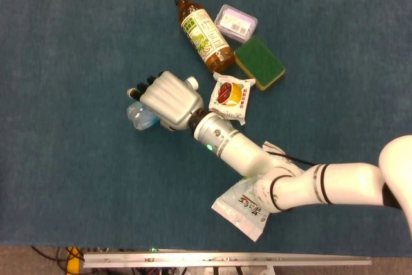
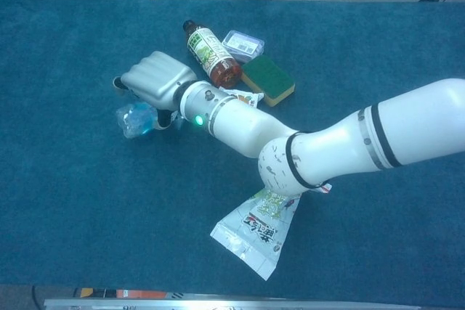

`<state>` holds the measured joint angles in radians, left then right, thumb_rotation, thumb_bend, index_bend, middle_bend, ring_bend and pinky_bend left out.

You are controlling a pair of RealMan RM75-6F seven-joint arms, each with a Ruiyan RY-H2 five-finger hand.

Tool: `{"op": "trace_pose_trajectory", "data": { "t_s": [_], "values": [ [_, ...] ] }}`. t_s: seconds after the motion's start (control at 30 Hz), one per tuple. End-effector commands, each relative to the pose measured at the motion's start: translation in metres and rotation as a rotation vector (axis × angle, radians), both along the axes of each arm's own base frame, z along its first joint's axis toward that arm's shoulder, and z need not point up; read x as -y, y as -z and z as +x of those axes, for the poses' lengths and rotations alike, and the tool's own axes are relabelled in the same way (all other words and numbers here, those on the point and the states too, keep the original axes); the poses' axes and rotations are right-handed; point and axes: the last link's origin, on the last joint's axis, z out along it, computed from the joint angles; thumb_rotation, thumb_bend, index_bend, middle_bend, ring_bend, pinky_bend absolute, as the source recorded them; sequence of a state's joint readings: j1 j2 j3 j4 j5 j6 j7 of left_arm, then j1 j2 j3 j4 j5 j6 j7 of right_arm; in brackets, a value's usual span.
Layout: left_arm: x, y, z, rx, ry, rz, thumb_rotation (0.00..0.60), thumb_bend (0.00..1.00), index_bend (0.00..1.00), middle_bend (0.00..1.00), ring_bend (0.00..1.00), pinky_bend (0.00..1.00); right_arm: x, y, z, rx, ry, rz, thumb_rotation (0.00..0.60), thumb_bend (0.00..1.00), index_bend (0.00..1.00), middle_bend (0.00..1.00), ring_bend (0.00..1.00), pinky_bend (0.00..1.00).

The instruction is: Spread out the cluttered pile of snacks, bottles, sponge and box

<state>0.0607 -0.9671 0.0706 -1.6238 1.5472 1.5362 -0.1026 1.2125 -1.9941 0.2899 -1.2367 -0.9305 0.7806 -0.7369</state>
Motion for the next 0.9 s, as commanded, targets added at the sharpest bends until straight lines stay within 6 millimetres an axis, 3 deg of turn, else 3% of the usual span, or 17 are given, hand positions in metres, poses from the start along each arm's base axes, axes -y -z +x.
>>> {"op": "trace_pose_trajectory", "data": {
  "t_s": [0.03, 0.33, 0.57, 0.67, 0.9],
  "values": [
    [-0.001, 0.001, 0.001, -0.001, 0.001, -0.005, 0.6, 0.26, 0.14, 0.12, 0.08, 0.13, 0.002, -0.006, -0.005, 0.005, 0.002, 0.006, 0.6, 0.22, 0.16, 0.33, 0.31, 0.47],
    [-0.006, 0.005, 0.003, 0.001, 0.008, -0.01, 0.6, 0.26, 0.14, 0.12, 0.08, 0.13, 0.012, -0.037, -0.031, -0.013, -0.04, -0.032, 0.6, 0.21, 0.15, 0.32, 0.3, 0.45],
    [-0.01, 0.009, 0.004, 0.003, 0.013, -0.022, 0.6, 0.26, 0.14, 0.12, 0.08, 0.13, 0.012, -0.06, -0.067, -0.109, -0.099, -0.038, 0.6, 0.06, 0.15, 0.32, 0.29, 0.45],
    [-0.011, 0.011, 0.004, 0.006, 0.018, -0.025, 0.6, 0.26, 0.14, 0.12, 0.08, 0.13, 0.011, -0.063, -0.077, -0.156, -0.127, -0.034, 0.6, 0.0, 0.15, 0.32, 0.28, 0.44],
    [-0.011, 0.011, 0.002, 0.009, 0.011, -0.025, 0.6, 0.26, 0.14, 0.12, 0.08, 0.13, 0.011, -0.058, -0.099, -0.232, -0.144, -0.022, 0.6, 0.0, 0.15, 0.31, 0.28, 0.44]
  ]
}}
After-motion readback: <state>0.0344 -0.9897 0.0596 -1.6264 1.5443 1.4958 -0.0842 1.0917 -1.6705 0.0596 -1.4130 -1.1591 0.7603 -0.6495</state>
